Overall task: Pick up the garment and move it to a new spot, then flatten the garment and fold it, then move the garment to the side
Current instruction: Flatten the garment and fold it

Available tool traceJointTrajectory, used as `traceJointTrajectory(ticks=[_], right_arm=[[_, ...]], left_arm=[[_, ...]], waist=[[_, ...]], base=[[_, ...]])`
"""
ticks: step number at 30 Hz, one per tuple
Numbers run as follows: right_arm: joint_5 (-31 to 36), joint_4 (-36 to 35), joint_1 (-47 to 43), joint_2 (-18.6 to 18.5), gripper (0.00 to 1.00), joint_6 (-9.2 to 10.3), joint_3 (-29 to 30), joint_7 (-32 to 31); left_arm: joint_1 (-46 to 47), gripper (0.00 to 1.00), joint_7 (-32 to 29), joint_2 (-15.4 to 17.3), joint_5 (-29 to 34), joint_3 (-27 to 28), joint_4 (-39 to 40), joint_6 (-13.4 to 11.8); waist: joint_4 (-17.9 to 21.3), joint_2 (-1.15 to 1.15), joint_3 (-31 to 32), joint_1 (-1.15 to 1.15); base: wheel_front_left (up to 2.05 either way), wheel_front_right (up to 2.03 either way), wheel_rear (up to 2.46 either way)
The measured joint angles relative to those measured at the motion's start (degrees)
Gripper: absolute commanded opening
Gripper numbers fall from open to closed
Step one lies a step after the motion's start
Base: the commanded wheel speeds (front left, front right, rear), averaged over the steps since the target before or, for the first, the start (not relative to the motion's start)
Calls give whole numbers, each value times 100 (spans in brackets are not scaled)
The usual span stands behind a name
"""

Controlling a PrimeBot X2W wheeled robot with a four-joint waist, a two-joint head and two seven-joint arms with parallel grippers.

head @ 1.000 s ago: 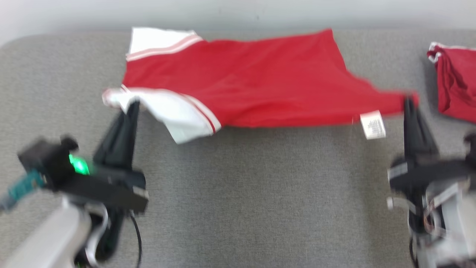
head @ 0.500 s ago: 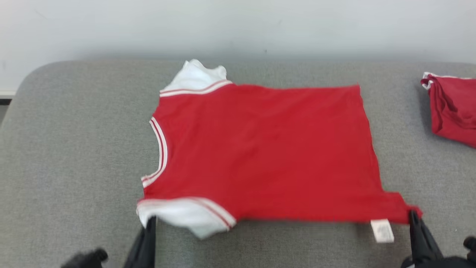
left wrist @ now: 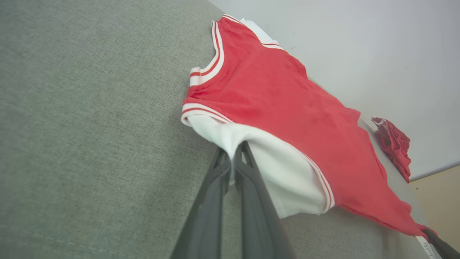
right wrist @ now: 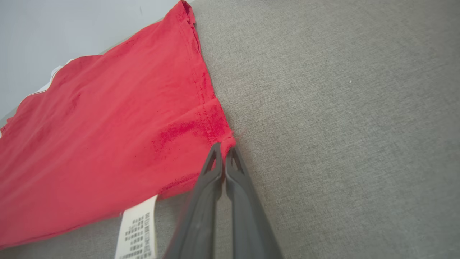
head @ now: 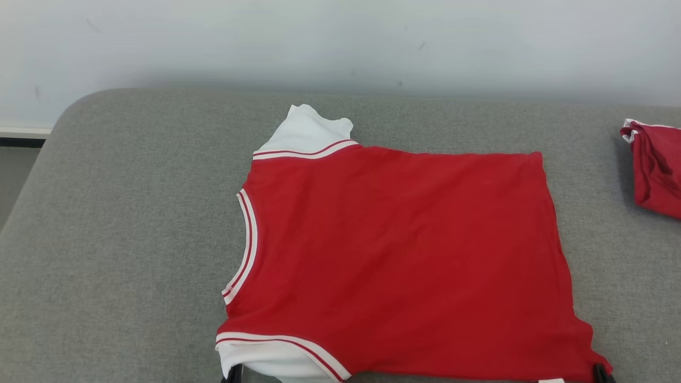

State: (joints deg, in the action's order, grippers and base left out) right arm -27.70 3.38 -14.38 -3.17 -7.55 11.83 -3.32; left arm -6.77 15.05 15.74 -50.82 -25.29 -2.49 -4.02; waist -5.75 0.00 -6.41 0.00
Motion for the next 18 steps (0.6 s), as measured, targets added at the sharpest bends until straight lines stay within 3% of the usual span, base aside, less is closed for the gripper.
traceJointTrajectory(ticks=[11,18], right_arm=[[-1,-134,650,15,0,0,-419,-30],[-55,229,1388,-47,0,0,-422,-255]], left_arm=[[604,0,-158,134,208,63,26,153],[1272,0,-481,258,209,79,-124,252]], waist=[[203,0,-67,0],[257,0,-92,0]], base=[[0,0,0],[0,0,0]])
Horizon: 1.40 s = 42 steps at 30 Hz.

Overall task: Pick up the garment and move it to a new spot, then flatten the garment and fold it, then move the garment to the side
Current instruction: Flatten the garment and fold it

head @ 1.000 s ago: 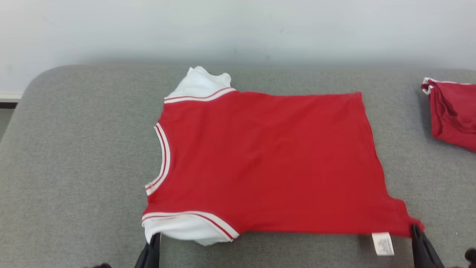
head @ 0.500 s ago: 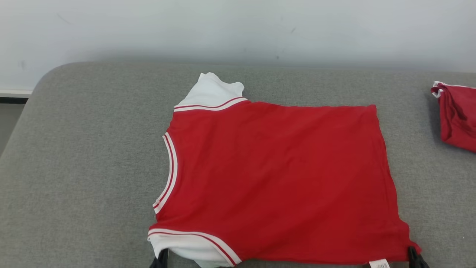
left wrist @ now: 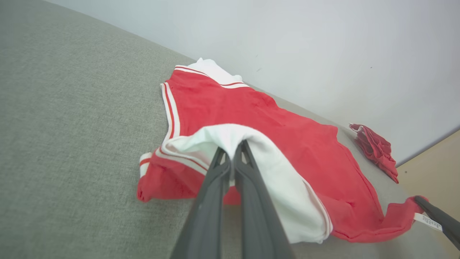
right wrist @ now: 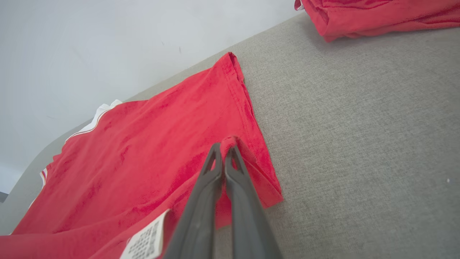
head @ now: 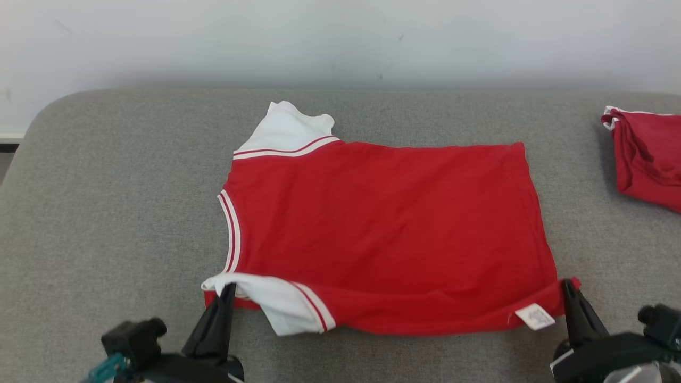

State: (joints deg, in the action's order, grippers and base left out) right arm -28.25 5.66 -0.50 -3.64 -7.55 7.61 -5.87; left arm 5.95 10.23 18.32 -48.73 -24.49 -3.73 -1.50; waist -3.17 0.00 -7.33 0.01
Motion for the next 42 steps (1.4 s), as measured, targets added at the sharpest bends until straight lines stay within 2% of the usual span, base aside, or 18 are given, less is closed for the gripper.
traceJointTrajectory(ticks=[10,20,21,22,23,32,37,42], right_arm=[[22,1187,1425,-55,0,0,-7,-111],[220,2553,2596,-152,0,0,-156,379],[280,2652,2655,-175,40,0,-200,477],[326,2731,2702,-201,90,0,-255,580],[339,2797,2748,-229,100,0,-327,671],[455,2916,2496,-616,100,0,-784,1301],[399,2714,1911,-883,100,0,-876,1345],[396,2471,1427,-953,100,0,-906,1255]], left_arm=[[1107,0,-300,5,-87,76,-1033,287],[1981,0,-244,-98,53,-124,-2191,611],[2045,34,-218,-114,97,-163,-2304,613],[2096,100,-143,-125,158,-183,-2419,633],[2141,100,-30,-148,220,-186,-2493,653],[2002,100,426,-292,293,18,-2715,712],[1439,100,465,-299,345,169,-2553,704],[944,100,475,-276,388,298,-2404,646]], waist=[[107,0,-190,0],[98,1,-400,1],[88,0,-408,1],[80,1,-412,1],[74,1,-412,0],[23,0,-267,0],[-33,0,-142,-1],[-52,0,-104,-2]], base=[[0,0,0],[0,0,0],[0,0,0],[0,0,0],[0,0,0],[0,0,0],[0,0,0],[0,0,0]])
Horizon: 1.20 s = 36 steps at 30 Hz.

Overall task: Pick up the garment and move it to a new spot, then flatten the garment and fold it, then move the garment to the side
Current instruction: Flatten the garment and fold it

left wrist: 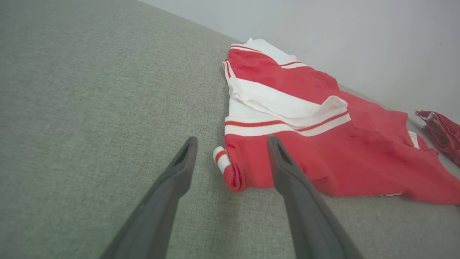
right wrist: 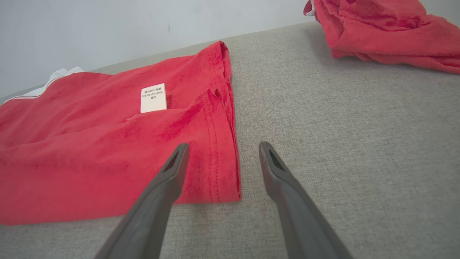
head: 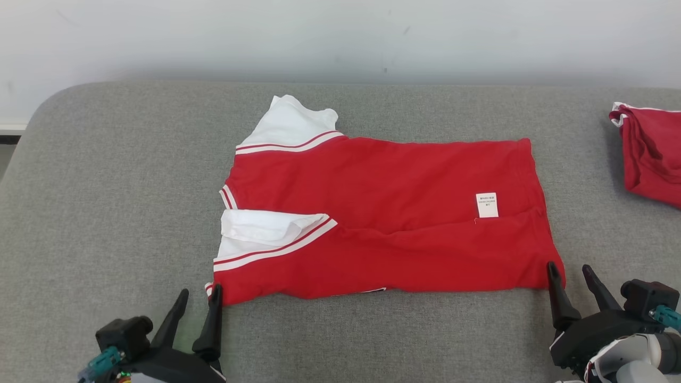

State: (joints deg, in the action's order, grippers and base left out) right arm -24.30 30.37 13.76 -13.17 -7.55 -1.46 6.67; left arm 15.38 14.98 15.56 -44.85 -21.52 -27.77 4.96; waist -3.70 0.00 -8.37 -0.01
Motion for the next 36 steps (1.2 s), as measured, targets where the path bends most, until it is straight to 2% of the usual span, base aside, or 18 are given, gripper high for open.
traceJointTrajectory(ticks=[8,16,17,18,19,20,29,36], right_arm=[[138,-136,-153,65,100,0,65,-164],[446,-57,-61,204,100,0,1,-263],[477,-24,-34,209,48,0,-13,-270],[492,4,-8,212,25,0,-19,-270],[495,36,21,212,0,0,-19,-266],[514,73,46,212,0,0,-20,-260],[504,296,51,258,0,0,-101,101],[267,-110,-560,216,0,0,-86,136]], left_arm=[[-176,100,5,-55,102,-65,33,-19],[38,100,-65,-96,193,-152,-414,-33],[87,100,-64,-103,192,-156,-472,-11],[132,68,-63,-120,192,-164,-523,8],[171,30,-62,-133,193,-187,-566,12],[210,0,-62,-147,196,-202,-621,20],[274,0,-11,-194,252,-186,-818,109],[-296,0,0,-148,310,-60,-442,73]], waist=[[24,0,-58,0],[84,0,-166,1],[92,0,-180,1],[99,0,-193,1],[104,0,-203,1],[107,0,-209,1],[78,0,11,1],[35,0,361,1]], base=[[0,0,0],[0,0,0],[0,0,0],[0,0,0],[0,0,0],[0,0,0],[0,0,0],[0,0,0]])
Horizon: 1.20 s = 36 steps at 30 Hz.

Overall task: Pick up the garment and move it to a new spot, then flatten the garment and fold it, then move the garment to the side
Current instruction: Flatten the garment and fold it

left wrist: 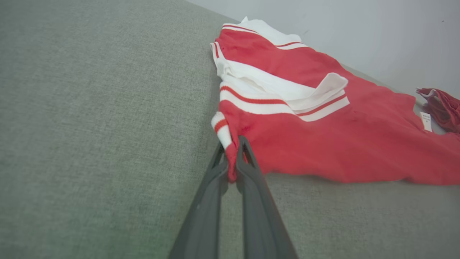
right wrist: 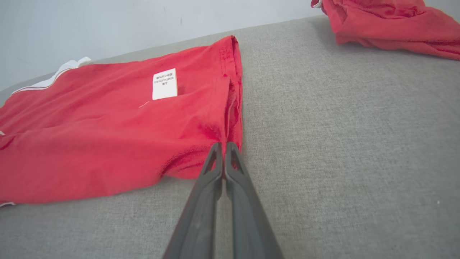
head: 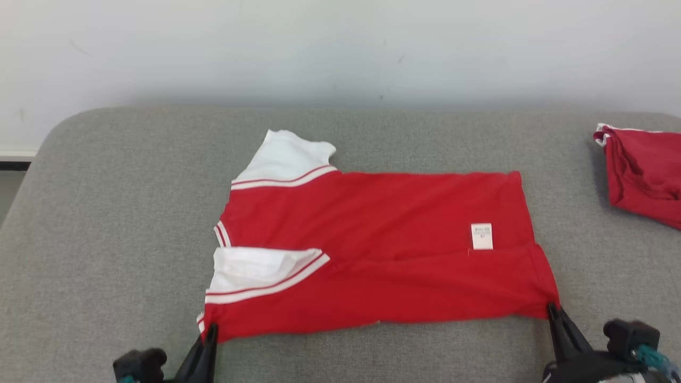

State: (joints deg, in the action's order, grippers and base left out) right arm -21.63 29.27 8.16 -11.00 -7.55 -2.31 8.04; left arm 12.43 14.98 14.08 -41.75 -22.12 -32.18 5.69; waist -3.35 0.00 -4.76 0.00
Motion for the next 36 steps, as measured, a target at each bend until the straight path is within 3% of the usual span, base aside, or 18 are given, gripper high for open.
traceJointTrajectory(ticks=[13,14,15,16,28,36], right_arm=[[-116,-1460,-1669,85,0,0,467,-719],[-113,-1527,-1739,113,7,0,481,-748],[-64,-1649,-1801,157,76,0,526,-757],[-37,-1722,-1804,199,100,0,543,-756],[353,-2598,-1513,448,100,0,576,-375],[541,-2767,-1267,504,100,0,377,-107]], left_arm=[[-1142,0,5,42,69,32,783,-288],[-1177,4,5,46,107,24,798,-325],[-1218,83,5,60,299,27,898,-405],[-1229,100,5,54,326,47,961,-426],[-1305,100,7,14,1109,984,2160,-681],[-1240,100,5,133,1648,1226,2543,-798]], waist=[[-106,0,297,0],[-107,-1,313,0],[-106,0,348,0],[-103,0,369,0],[-35,0,573,0],[6,0,609,1]], base=[[0,0,0],[0,0,0],[0,0,0],[0,0,0],[0,0,0],[0,0,0]])
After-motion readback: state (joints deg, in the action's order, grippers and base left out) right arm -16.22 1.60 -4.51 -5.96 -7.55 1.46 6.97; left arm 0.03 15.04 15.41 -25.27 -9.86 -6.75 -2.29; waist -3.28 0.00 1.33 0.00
